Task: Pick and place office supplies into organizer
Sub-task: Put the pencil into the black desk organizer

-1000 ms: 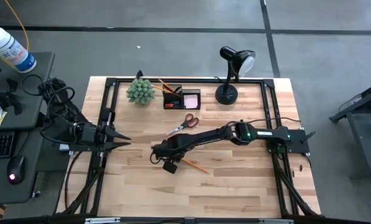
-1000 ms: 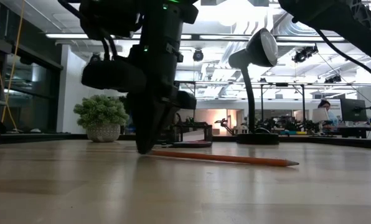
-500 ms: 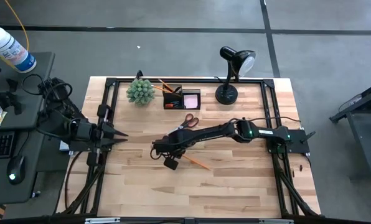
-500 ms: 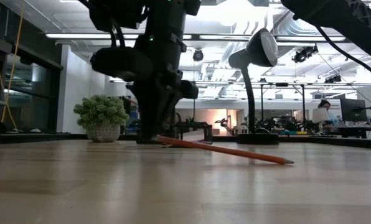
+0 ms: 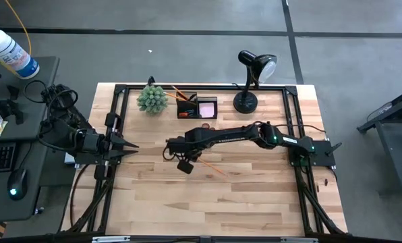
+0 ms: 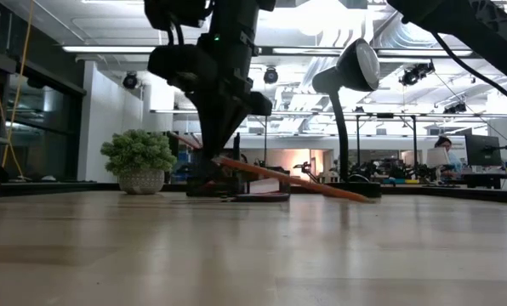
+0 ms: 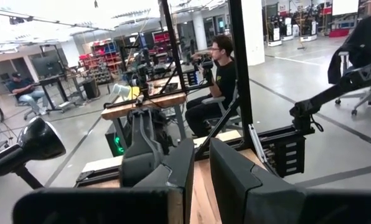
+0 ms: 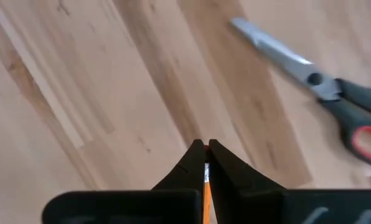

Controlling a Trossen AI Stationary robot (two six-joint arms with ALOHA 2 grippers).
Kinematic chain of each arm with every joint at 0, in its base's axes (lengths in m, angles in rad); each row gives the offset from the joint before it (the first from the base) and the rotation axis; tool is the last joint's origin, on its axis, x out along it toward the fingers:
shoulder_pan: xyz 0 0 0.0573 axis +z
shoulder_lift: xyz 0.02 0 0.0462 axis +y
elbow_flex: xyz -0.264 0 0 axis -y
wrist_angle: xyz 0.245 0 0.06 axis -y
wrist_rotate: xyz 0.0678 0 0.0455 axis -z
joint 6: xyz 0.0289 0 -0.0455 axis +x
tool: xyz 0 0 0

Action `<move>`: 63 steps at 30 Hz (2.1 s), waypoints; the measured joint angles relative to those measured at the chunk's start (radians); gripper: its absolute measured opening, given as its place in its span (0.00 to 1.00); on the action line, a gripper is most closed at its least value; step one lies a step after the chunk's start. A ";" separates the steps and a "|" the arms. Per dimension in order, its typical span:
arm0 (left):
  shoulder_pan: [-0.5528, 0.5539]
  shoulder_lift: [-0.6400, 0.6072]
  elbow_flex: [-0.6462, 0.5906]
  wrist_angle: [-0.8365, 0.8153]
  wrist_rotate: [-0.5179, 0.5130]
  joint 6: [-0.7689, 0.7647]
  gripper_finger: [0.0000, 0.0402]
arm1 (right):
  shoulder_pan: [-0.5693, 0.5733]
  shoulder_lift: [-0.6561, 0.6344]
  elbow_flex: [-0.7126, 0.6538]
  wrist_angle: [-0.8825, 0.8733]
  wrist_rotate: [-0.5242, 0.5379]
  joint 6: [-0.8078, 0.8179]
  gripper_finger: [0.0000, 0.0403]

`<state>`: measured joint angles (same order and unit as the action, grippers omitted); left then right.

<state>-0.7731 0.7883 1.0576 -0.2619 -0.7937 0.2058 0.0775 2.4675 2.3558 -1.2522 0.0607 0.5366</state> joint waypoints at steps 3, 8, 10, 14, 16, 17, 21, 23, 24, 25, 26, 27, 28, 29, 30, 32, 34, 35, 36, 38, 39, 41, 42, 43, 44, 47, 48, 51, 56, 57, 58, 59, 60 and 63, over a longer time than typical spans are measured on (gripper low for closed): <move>0.000 0.000 0.000 -0.003 0.000 0.000 0.10 | -0.015 -0.015 0.000 -0.007 0.002 -0.020 0.00; 0.000 0.000 0.000 -0.003 0.000 0.000 0.10 | -0.042 -0.061 0.000 -0.007 0.047 -0.046 0.00; 0.000 0.000 0.000 -0.004 0.000 0.000 0.10 | -0.056 -0.077 0.000 -0.007 0.070 -0.061 0.00; 0.000 0.000 0.000 -0.007 0.000 0.000 0.10 | -0.086 -0.121 0.000 -0.005 0.121 -0.104 0.00; 0.000 0.000 0.000 -0.012 0.000 0.000 0.10 | -0.103 -0.142 0.001 0.005 0.145 -0.122 0.00; 0.000 0.000 0.000 -0.012 0.000 0.000 0.10 | -0.112 -0.149 0.001 0.010 0.155 -0.135 0.00; 0.000 0.000 0.000 -0.024 0.000 -0.001 0.10 | -0.145 -0.186 0.001 0.062 0.188 -0.180 0.00; 0.000 0.000 0.000 -0.030 0.000 -0.002 0.10 | -0.161 -0.204 0.001 0.112 0.198 -0.204 0.00; 0.000 0.000 0.000 -0.031 0.000 -0.002 0.10 | -0.168 -0.210 0.001 0.137 0.204 -0.214 0.00; 0.000 0.000 0.000 -0.033 0.000 -0.002 0.10 | -0.176 -0.216 0.001 0.161 0.212 -0.226 0.00; 0.000 0.000 0.000 -0.035 0.000 -0.002 0.10 | -0.183 -0.219 0.001 0.185 0.216 -0.239 0.00; 0.000 0.000 0.000 -0.036 0.000 -0.002 0.10 | -0.190 -0.220 0.001 0.215 0.221 -0.254 0.00; 0.000 0.000 0.000 -0.040 0.000 -0.002 0.10 | -0.198 -0.224 0.001 0.245 0.224 -0.271 0.00; 0.000 0.000 0.000 -0.043 0.000 -0.002 0.10 | -0.204 -0.228 0.000 0.267 0.223 -0.286 0.00; 0.000 0.000 0.000 -0.046 0.000 -0.003 0.10 | -0.212 -0.231 0.000 0.287 0.225 -0.302 0.00; 0.000 0.000 0.000 -0.052 0.000 -0.005 0.10 | -0.226 -0.235 0.001 0.355 0.226 -0.331 0.00; 0.000 0.000 0.000 -0.056 0.000 -0.005 0.10 | -0.240 -0.235 0.001 0.400 0.226 -0.355 0.00; 0.000 0.000 0.000 -0.056 0.000 -0.005 0.10 | -0.247 -0.234 0.000 0.421 0.225 -0.361 0.00; 0.000 0.000 0.000 -0.056 0.000 -0.005 0.10 | -0.254 -0.234 0.000 0.446 0.225 -0.367 0.00; 0.000 0.000 0.000 -0.056 0.000 -0.005 0.10 | -0.268 -0.234 0.000 0.491 0.228 -0.392 0.00; 0.000 0.000 0.000 -0.056 0.000 -0.005 0.10 | -0.273 -0.234 0.000 0.513 0.233 -0.408 0.00; 0.000 0.000 0.000 -0.057 0.000 -0.005 0.10 | -0.284 -0.233 0.000 0.555 0.251 -0.439 0.00; 0.000 0.000 0.000 -0.059 0.000 -0.005 0.10 | -0.290 -0.233 0.000 0.578 0.257 -0.457 0.00; 0.000 0.000 0.000 -0.065 -0.001 -0.005 0.10 | -0.296 -0.233 0.000 0.604 0.262 -0.475 0.00; 0.000 0.000 0.000 -0.071 -0.001 -0.005 0.10 | -0.302 -0.233 0.000 0.629 0.263 -0.498 0.00; 0.000 0.000 0.000 -0.093 -0.009 -0.005 0.10 | -0.317 -0.233 0.000 0.679 0.270 -0.566 0.00; 0.000 0.000 0.000 -0.097 -0.010 -0.005 0.10 | -0.323 -0.233 0.000 0.695 0.270 -0.581 0.00; 0.000 0.000 0.000 -0.111 -0.012 -0.003 0.10 | -0.343 -0.233 0.000 0.751 0.270 -0.605 0.00; 0.000 0.000 0.000 -0.112 -0.041 0.008 0.10 | -0.389 -0.233 0.000 0.793 0.260 -0.592 0.00; 0.000 0.000 0.000 -0.115 -0.043 0.009 0.10 | -0.400 -0.233 0.000 0.794 0.249 -0.577 0.00; 0.000 0.000 0.000 -0.117 -0.048 0.009 0.10 | -0.410 -0.231 0.000 0.795 0.237 -0.559 0.00; 0.000 0.000 0.000 -0.119 -0.052 0.010 0.10 | -0.422 -0.229 -0.004 0.798 0.221 -0.538 0.00; 0.000 0.000 0.000 -0.124 -0.056 0.011 0.10 | -0.431 -0.229 -0.013 0.798 0.207 -0.519 0.00; 0.000 0.001 0.000 -0.141 -0.069 0.010 0.10 | -0.451 -0.226 -0.056 0.811 0.195 -0.496 0.00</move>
<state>-0.7727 0.7888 1.0573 -0.4026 -0.8625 0.2163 -0.3736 2.2420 2.2999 -0.4409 0.2556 0.0409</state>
